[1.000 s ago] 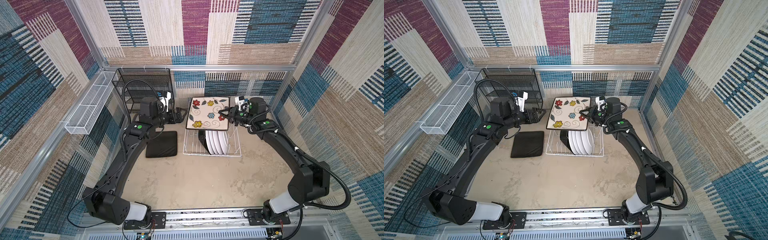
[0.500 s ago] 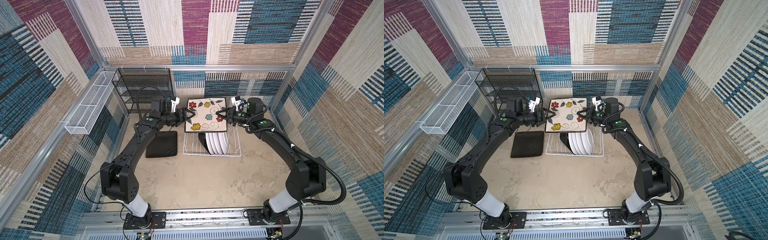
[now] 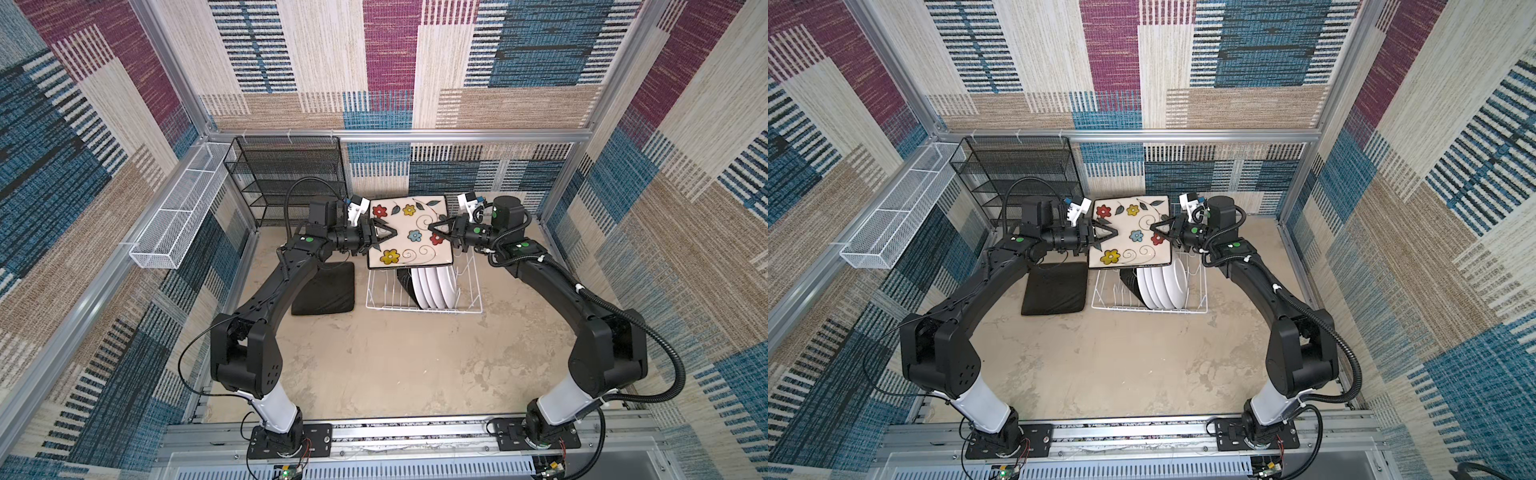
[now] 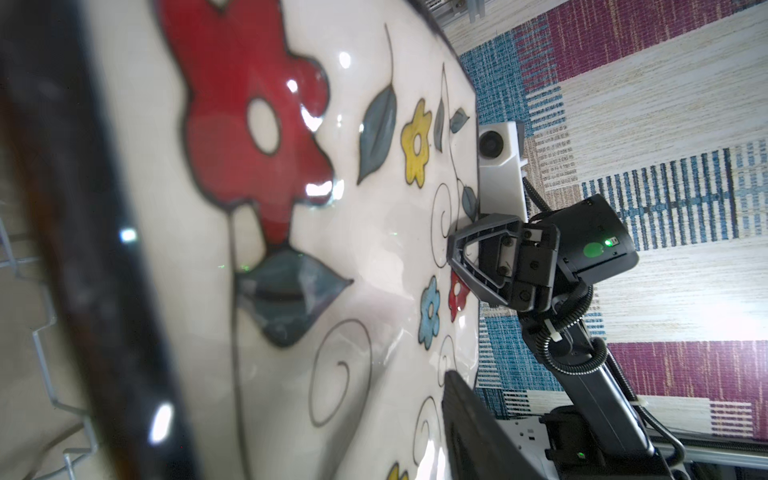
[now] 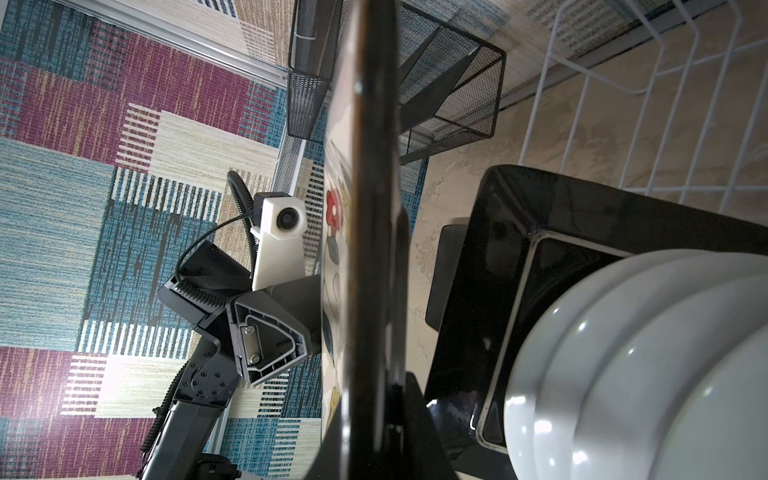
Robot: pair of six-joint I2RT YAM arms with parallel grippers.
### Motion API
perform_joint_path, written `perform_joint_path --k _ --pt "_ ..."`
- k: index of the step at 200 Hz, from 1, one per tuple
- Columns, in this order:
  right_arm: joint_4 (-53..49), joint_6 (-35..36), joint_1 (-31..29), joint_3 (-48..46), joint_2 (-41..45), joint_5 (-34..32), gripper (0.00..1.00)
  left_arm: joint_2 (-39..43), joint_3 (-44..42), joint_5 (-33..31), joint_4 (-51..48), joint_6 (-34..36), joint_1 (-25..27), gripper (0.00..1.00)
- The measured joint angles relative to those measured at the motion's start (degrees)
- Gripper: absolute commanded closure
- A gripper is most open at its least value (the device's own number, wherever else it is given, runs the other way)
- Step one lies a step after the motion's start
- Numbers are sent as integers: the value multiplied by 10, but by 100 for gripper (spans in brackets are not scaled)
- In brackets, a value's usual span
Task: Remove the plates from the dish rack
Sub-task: 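Open the right gripper and withdraw it while the left gripper holds the plate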
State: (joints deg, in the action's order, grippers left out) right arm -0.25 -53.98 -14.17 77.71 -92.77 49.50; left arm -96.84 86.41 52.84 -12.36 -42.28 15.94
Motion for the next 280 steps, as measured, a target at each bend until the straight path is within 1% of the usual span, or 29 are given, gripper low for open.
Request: perform_joint_path --k 15,39,50,61,82,99,112,158,183,194,208,218,243,265,270,280 --pt "9 -1 0 -5 0 2 100 -1 -5 7 16 -12 0 58" --pt "20 -2 2 -9 -1 9 100 -6 -12 15 32 -33 -1 76" --pt "26 -2 2 -11 -2 11 100 -6 -14 16 32 -47 -2 81" --pt "30 -9 4 -12 -2 14 100 -6 -15 30 42 -59 -4 86" --pt "40 -8 7 -15 -4 19 100 -4 -16 43 58 -71 -5 100" --pt "43 -9 7 -15 -4 19 100 -3 -18 41 62 -72 -5 100" --pt "43 -11 7 -17 -4 19 94 -2 -18 44 62 -76 -5 100" --pt "38 -8 5 -17 -3 12 68 4 -18 37 60 -69 -4 100" --pt "36 -2 1 -24 10 -1 57 11 -18 29 44 -57 -2 100" --pt "36 0 0 -24 14 -6 45 14 -17 27 40 -54 -2 100" --pt "38 3 -1 -24 19 -7 36 17 -16 23 30 -49 -1 100" --pt "38 5 -1 -24 22 -11 26 19 -14 21 20 -42 0 100" --pt "29 22 0 -23 34 -37 11 26 -7 10 -20 -27 0 100" --pt "16 52 0 -23 55 -59 4 35 2 4 -44 -6 -1 100" --pt "15 58 0 -23 60 -65 0 37 4 3 -49 3 -2 100" --pt "10 73 0 -22 70 -73 0 41 10 1 -59 7 -4 100"
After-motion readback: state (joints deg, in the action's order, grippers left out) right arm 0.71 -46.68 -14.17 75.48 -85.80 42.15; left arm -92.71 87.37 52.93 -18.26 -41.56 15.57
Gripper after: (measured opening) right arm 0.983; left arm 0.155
